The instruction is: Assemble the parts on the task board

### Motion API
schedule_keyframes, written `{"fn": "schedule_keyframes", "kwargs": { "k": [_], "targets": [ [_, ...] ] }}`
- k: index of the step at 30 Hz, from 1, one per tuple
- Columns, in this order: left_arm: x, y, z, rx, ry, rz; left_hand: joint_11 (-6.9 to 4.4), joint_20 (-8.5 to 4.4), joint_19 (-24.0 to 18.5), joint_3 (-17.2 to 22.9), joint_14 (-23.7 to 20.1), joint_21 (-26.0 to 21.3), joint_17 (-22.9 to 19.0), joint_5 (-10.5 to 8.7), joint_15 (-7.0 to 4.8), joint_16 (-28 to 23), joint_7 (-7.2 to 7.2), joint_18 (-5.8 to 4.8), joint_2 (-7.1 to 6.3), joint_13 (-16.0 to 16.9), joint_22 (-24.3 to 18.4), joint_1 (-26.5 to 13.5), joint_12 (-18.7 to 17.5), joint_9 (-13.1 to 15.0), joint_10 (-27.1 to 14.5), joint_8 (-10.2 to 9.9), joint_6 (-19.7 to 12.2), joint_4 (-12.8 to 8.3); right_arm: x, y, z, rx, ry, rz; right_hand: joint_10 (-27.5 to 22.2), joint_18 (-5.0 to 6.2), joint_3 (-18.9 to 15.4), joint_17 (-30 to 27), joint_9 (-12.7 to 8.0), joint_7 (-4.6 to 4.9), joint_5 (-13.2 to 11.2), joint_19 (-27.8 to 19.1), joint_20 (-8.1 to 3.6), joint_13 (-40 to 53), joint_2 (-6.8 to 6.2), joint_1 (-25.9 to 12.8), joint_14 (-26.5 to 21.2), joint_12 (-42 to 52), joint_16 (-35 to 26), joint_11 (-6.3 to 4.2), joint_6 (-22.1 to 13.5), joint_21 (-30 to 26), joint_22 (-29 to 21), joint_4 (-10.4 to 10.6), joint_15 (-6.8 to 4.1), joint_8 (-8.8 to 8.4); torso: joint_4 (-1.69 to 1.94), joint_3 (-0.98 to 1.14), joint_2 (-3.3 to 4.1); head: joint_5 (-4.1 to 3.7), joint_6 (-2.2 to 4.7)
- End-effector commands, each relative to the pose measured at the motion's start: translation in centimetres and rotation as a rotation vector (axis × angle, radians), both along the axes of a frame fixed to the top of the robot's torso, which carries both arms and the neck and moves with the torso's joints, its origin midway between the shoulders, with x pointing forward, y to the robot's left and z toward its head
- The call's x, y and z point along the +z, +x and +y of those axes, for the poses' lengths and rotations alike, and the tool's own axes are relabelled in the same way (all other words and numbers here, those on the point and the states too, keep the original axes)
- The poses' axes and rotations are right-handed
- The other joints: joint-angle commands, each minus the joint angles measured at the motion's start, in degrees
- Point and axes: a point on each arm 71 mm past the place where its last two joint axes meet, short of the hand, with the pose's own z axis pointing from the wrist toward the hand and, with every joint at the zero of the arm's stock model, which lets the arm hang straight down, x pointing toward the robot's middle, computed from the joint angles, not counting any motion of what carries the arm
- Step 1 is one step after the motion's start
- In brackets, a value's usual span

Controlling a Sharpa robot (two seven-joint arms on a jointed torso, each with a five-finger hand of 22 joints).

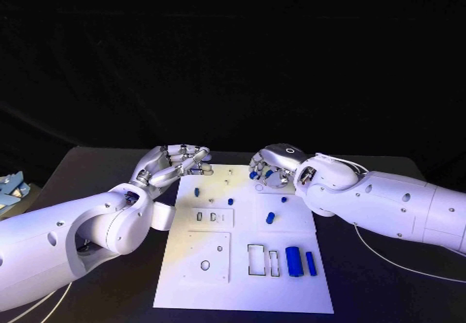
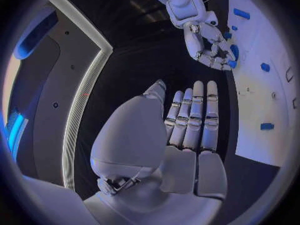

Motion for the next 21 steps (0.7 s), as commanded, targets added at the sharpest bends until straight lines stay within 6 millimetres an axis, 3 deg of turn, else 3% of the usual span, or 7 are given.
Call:
{"fn": "schedule_keyframes", "kwargs": {
  "k": [1, 11, 17, 21],
  "targets": [
    [0.1, 0.0, -0.1, -0.012, -0.011, 0.005, 0.33, 0.06, 0.5, 0.4, -0.2, 0.2, 0.1, -0.04, 0.16, -0.3, 0.9, 0.26, -0.39, -0.1, -0.1, 0.0, -0.3, -0.1, -0.2, -0.3, -0.3, 0.0, 0.5, 0.5, 0.3, -0.041, 0.044, -0.042, -0.7, -0.9, 0.1, -0.1, 3.1, 0.16, 0.2, 0.1, -0.29, 0.1, 0.23, -0.7, 1.3, 0.1, 0.3, 0.0, -0.6, 0.2, 0.0, 0.2, -0.39, 1.97, 0.11, -0.02, 0.1, -0.06, 0.26],
    [0.1, -0.1, -0.5, -0.024, -0.018, 0.007, 0.35, 0.07, 0.5, 0.4, -0.3, 0.2, 0.1, -0.04, 0.18, -0.3, 0.92, 0.25, -0.39, -0.1, -0.1, 0.0, -0.3, -0.1, -0.2, -0.3, -0.3, 0.0, 0.3, 2.0, 2.4, -0.052, 0.052, -0.059, -1.0, -0.92, 0.1, 0.0, 3.3, 0.22, 0.1, 0.1, -0.25, 0.2, 0.2, -1.0, 1.4, 0.0, 0.5, 0.08, -0.9, 0.3, 0.2, 0.4, -0.32, 2.1, 0.27, -0.03, 0.26, -0.27, 0.5],
    [0.1, -0.1, -0.7, -0.028, -0.019, 0.007, 0.35, 0.07, 0.5, 0.4, -0.3, 0.2, 0.1, -0.04, 0.18, -0.3, 0.92, 0.25, -0.39, -0.1, -0.1, 0.0, -0.3, -0.1, -0.2, -0.3, -0.3, 0.0, -0.2, 2.3, 3.4, -0.042, 0.056, -0.052, -1.1, -0.94, 0.2, 0.2, 3.4, 0.25, 0.2, 0.2, -0.23, 0.2, 0.22, -1.0, 1.4, 0.0, 0.6, 0.1, -1.1, 0.4, 0.3, 0.4, -0.3, 2.13, 0.75, -0.24, 0.41, -0.44, 0.35],
    [0.1, -0.1, -0.7, -0.029, -0.02, 0.007, 0.35, 0.07, 0.5, 0.4, -0.3, 0.2, 0.1, -0.04, 0.18, -0.3, 0.92, 0.25, -0.39, -0.1, -0.1, 0.0, -0.3, -0.1, -0.2, -0.3, -0.3, 0.0, -0.5, 2.3, 3.8, -0.035, 0.056, -0.043, -1.3, -0.93, 0.2, 0.2, 3.6, 0.3, 0.2, 0.1, -0.2, 0.3, 0.22, -1.1, 1.4, -0.1, 0.6, 0.16, -1.4, 0.4, 0.3, 0.5, -0.26, 2.18, 0.74, -0.28, 0.45, -0.31, 0.26]
  ]
}}
